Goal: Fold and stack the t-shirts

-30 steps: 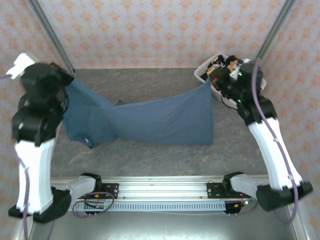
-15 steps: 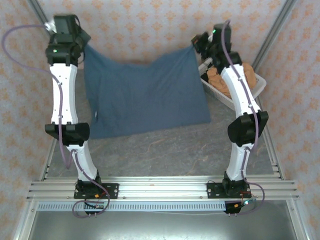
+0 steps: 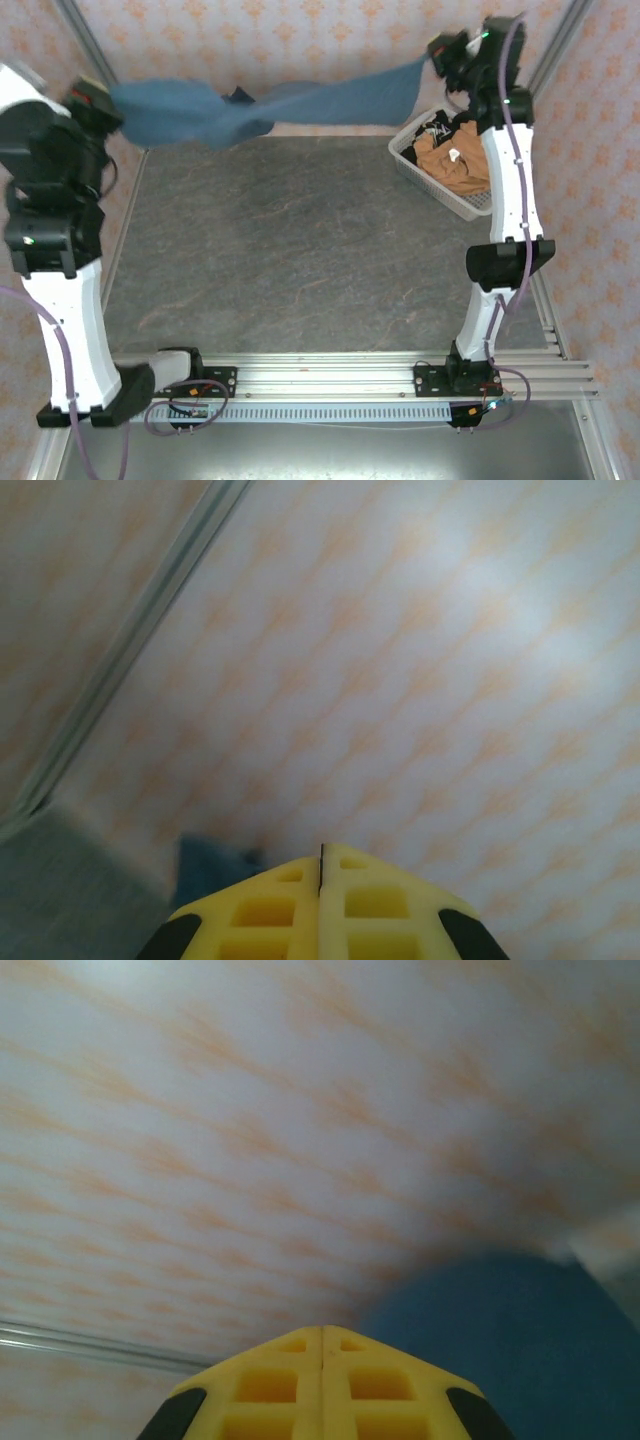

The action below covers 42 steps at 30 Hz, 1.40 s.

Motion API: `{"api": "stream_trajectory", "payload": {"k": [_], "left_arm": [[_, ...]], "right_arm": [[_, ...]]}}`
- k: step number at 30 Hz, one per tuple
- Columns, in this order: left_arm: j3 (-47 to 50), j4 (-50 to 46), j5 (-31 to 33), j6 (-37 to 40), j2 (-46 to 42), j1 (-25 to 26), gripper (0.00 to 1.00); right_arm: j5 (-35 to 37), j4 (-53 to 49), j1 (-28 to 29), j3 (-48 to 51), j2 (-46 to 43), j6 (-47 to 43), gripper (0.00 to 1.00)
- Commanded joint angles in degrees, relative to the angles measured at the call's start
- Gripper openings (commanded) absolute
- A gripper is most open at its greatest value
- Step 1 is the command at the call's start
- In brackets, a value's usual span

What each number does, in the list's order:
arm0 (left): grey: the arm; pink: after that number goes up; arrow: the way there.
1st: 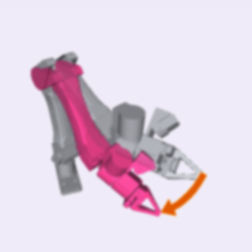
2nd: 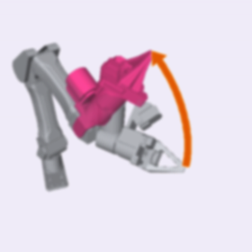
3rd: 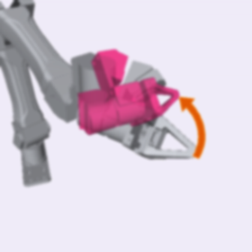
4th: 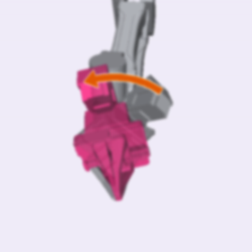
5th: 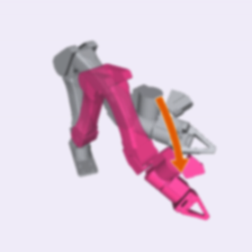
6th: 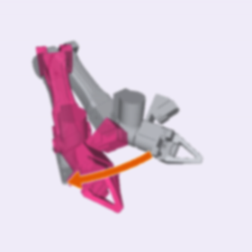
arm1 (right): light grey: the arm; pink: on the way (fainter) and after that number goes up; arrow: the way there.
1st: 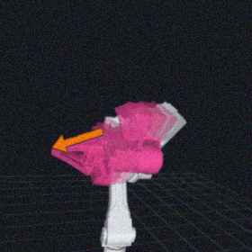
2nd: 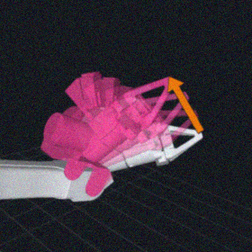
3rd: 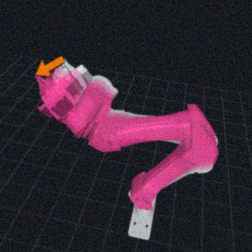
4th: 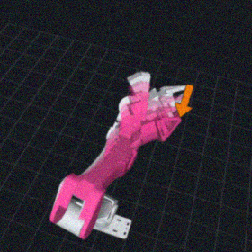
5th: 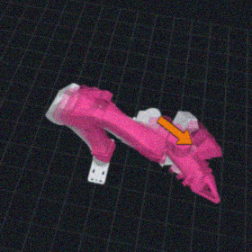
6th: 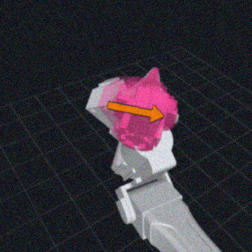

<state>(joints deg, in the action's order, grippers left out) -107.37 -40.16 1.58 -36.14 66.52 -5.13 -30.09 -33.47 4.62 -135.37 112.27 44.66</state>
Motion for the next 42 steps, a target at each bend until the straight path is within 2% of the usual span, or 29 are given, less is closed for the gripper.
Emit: {"api": "stream_trajectory", "payload": {"k": [1, 3, 6, 8, 11, 14, 18, 22, 26, 34, 36, 39, 42], "left_arm": [[21.2, -4.7, 3.6, -2.2, -5.4, 0.0, 0.0], [33.3, -7.2, 2.5, -3.2, -10.4, 0.1, 0.0], [49.6, -7.0, -3.6, -7.4, -15.9, 0.6, 0.0], [60.3, -5.0, -7.1, -11.6, -18.8, 1.9, 0.0], [72.1, -4.0, -8.7, -18.4, -21.8, 4.5, 0.0], [78.1, -4.8, -9.3, -25.1, -25.1, 8.4, 0.0], [78.5, -8.8, -7.4, -30.9, -30.4, 14.2, 0.0], [77.0, -11.4, -9.2, -33.4, -31.1, 16.3, 0.0], [75.0, -14.8, -9.0, -35.7, -30.7, 19.0, 0.0], [73.5, -20.9, -11.2, -39.9, -29.5, 24.5, 0.0], [71.6, -26.6, -8.9, -40.5, -29.2, 26.0, 0.0], [67.6, -35.6, -1.4, -40.0, -29.1, 27.3, 0.0], [65.9, -39.5, 2.9, -40.0, -29.8, 27.4, 0.0]], "right_arm": [[-2.4, -3.3, 2.2, 22.6, -5.3, -3.8, 0.0], [-2.1, 5.0, 3.4, 41.1, -10.6, -1.6, 0.0], [-0.9, 11.3, 5.3, 59.7, -14.1, -0.4, 0.0], [-0.2, 13.5, 6.5, 67.6, -14.7, -0.2, 0.0], [1.5, 13.3, 8.3, 75.1, -14.4, -0.9, 0.0], [5.2, 9.3, 9.5, 79.9, -16.1, -1.4, 0.0], [11.8, 3.7, 9.8, 87.6, -24.9, 0.9, 0.0], [17.5, -0.6, 9.8, 93.7, -35.8, 1.7, 0.0], [22.5, -6.0, 9.8, 94.9, -40.4, 0.0, 0.0], [24.7, -6.9, 9.8, 94.0, -37.0, -2.3, 0.0], [25.0, -6.6, 9.8, 93.6, -36.0, -2.2, 0.0], [25.0, -6.4, 9.8, 92.9, -34.9, -2.2, 0.0], [26.4, -7.6, 9.7, 92.4, -34.7, -2.3, 0.0]]}}
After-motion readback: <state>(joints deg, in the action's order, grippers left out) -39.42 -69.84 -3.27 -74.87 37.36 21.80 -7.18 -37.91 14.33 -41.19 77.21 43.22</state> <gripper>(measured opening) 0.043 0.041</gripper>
